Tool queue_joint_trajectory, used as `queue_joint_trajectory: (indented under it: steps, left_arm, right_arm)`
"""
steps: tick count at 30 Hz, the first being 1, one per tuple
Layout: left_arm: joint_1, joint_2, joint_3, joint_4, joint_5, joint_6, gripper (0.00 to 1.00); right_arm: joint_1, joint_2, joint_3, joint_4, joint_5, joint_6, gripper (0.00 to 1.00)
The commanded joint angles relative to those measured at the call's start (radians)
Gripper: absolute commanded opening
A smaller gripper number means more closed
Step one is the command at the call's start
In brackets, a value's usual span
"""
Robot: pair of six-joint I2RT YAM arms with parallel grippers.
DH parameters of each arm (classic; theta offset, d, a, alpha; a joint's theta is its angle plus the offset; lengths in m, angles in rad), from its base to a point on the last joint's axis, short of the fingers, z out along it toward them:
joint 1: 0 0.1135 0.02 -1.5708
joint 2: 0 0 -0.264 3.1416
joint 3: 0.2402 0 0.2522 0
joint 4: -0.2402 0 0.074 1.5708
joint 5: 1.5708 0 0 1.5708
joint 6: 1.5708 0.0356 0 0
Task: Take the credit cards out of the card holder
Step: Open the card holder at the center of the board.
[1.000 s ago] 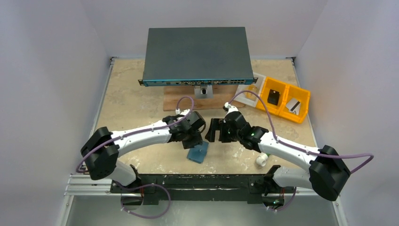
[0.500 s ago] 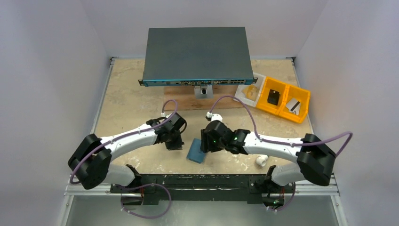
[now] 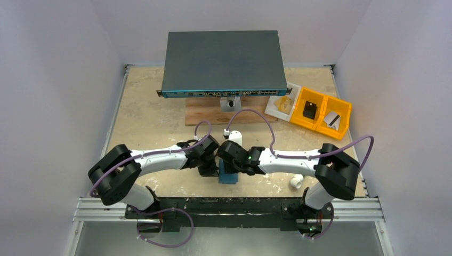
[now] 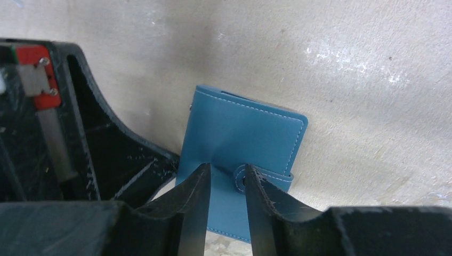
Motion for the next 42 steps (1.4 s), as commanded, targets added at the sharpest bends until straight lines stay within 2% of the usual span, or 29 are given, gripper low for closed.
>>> queue_joint_trajectory:
  steps: [1, 14, 25, 30, 35, 36, 37, 42]
  left_arm:
    - [-0.033, 0.010, -0.019, 0.039, -0.017, -0.090, 0.00]
    - [-0.034, -0.025, 0.002, -0.037, -0.057, -0.074, 0.00]
    - [-0.034, -0.037, 0.024, -0.070, -0.057, -0.047, 0.00]
    - [-0.034, -0.103, 0.043, -0.135, -0.109, -0.019, 0.00]
    - [-0.034, -0.156, 0.090, -0.143, -0.085, 0.021, 0.00]
    - [-0.034, -0.154, 0.099, -0.127, -0.069, 0.027, 0.00]
    - [-0.035, -0.148, 0.102, -0.103, -0.044, 0.027, 0.00]
    - [-0.037, -0.052, 0.127, -0.050, 0.010, -0.009, 0.00]
  right_arm:
    - [0.006, 0.020, 0.034, -0.033, 0.048, 0.027, 0.29]
    - [0.030, -0.019, 0.074, -0.141, 0.107, 0.021, 0.29]
    - [0.041, 0.100, 0.068, -0.090, 0.051, 0.025, 0.32]
    - [0.040, 0.077, 0.027, -0.049, 0.014, 0.045, 0.23]
    - [0.040, 0.063, 0.011, -0.014, -0.032, 0.045, 0.23]
    - [0.040, 0.062, 0.008, -0.006, -0.038, 0.059, 0.05]
    - [0.040, 0.062, 0.007, 0.001, -0.044, 0.062, 0.00]
    - [0.038, 0.062, -0.002, 0.019, -0.058, 0.071, 0.00]
